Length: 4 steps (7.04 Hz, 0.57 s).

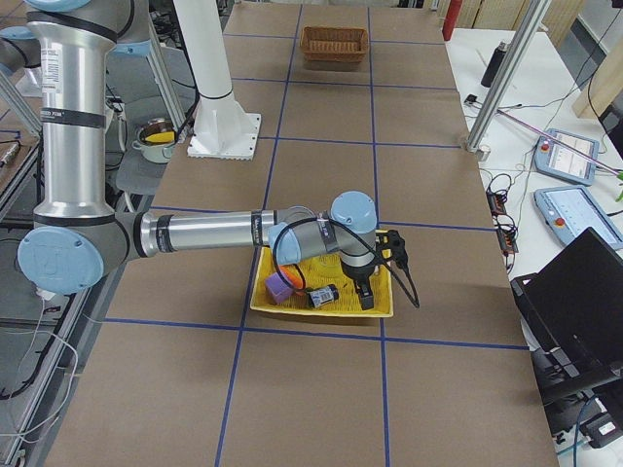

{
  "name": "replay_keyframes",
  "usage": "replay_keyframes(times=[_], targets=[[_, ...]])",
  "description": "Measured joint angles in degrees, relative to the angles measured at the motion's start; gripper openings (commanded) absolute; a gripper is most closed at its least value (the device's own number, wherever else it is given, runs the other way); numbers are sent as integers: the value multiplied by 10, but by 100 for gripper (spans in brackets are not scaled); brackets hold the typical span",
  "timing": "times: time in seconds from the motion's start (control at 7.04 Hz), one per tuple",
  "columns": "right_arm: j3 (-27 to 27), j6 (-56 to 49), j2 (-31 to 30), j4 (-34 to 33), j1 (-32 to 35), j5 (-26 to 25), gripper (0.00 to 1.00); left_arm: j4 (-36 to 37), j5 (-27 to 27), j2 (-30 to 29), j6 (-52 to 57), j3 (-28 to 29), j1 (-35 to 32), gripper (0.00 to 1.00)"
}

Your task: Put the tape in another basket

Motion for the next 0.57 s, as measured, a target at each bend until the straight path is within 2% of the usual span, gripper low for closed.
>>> replay_keyframes(times=[0.28, 0.57], targets=[[2, 30, 6, 60, -49, 2, 100, -22, 0, 1, 0, 0, 0, 98], [-1, 59, 12, 93, -118, -15, 100, -29, 0, 4, -1, 4, 0, 98]])
